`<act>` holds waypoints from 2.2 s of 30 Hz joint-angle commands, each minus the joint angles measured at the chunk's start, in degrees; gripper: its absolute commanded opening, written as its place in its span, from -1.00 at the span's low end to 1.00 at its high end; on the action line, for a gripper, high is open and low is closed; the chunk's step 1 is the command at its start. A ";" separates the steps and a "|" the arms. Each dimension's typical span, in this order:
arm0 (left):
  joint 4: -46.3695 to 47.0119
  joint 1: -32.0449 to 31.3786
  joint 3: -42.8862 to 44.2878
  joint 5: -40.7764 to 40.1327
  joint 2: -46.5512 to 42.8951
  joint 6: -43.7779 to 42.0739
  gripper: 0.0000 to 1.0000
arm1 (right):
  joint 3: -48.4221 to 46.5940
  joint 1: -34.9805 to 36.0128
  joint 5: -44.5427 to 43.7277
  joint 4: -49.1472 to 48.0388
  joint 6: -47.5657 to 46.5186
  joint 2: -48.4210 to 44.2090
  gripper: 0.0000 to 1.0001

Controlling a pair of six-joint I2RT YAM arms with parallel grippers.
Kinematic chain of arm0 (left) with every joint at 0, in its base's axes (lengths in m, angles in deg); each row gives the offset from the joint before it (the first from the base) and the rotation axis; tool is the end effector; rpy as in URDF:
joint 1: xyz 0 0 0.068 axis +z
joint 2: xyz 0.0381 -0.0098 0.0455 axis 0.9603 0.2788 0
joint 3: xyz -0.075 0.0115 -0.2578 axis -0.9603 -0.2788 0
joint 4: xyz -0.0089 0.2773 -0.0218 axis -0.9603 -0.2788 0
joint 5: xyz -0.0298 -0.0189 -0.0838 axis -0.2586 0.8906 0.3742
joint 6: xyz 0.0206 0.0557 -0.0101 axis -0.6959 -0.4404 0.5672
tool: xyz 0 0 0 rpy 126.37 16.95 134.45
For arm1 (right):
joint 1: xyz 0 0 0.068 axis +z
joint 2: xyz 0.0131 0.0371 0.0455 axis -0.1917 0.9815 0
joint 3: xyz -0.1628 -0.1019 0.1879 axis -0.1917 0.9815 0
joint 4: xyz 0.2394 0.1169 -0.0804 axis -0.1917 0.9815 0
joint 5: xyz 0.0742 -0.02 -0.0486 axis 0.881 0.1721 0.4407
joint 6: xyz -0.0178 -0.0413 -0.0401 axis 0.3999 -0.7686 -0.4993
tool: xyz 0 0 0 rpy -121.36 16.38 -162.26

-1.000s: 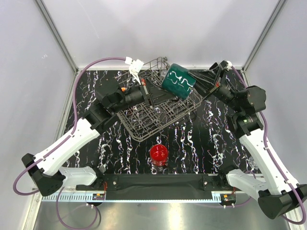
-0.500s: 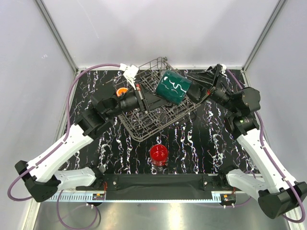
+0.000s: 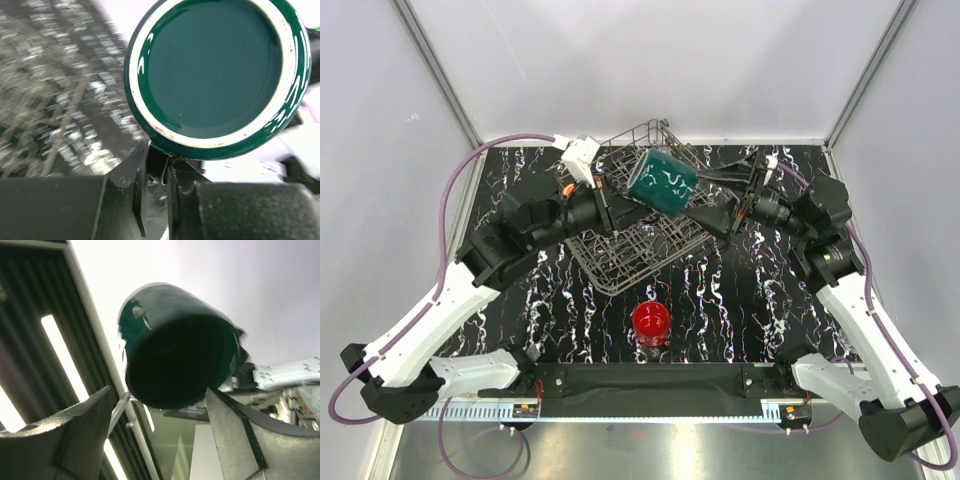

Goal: Load the cups into the dish rack

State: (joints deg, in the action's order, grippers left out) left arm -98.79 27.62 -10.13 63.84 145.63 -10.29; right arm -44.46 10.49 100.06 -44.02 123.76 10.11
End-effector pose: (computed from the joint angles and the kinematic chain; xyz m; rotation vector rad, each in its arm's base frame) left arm 0.1694 -0.1895 0.4612 0.3057 1.8232 -1.2342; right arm 0.2092 0.1159 0.4355 0.5872 1.8243 2.2888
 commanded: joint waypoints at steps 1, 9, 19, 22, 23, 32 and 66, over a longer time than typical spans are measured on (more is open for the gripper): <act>-7.83 0.31 5.04 -11.37 -2.31 -4.59 -1.00 | -0.48 -0.79 3.25 15.62 -8.45 -2.91 0.63; -14.98 0.49 1.00 -25.86 -4.25 -10.13 -1.00 | 1.45 -3.34 4.31 23.28 -13.92 -5.12 0.71; -9.55 1.28 -9.88 -38.09 2.50 -14.70 -1.00 | -5.75 -8.18 7.65 35.14 -22.17 -4.34 0.71; -6.21 2.25 -12.09 -38.71 5.58 -15.41 -1.00 | -11.98 -8.18 6.95 42.96 -28.76 -2.23 0.71; -5.50 3.03 -12.53 -38.88 7.60 -15.41 -1.00 | -15.48 -8.18 6.60 45.07 -32.17 -1.61 0.71; 1.27 5.85 -14.03 -43.28 20.18 -17.08 -1.00 | -32.81 -8.18 1.94 67.40 -48.53 4.55 0.71; -9.01 10.86 -8.14 -36.34 37.68 -11.46 0.29 | -37.32 -8.27 3.61 70.49 -51.01 8.43 0.72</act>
State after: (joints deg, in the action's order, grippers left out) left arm -108.85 38.00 -18.15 27.47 185.34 -23.27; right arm -82.60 2.49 102.40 29.14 71.61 20.47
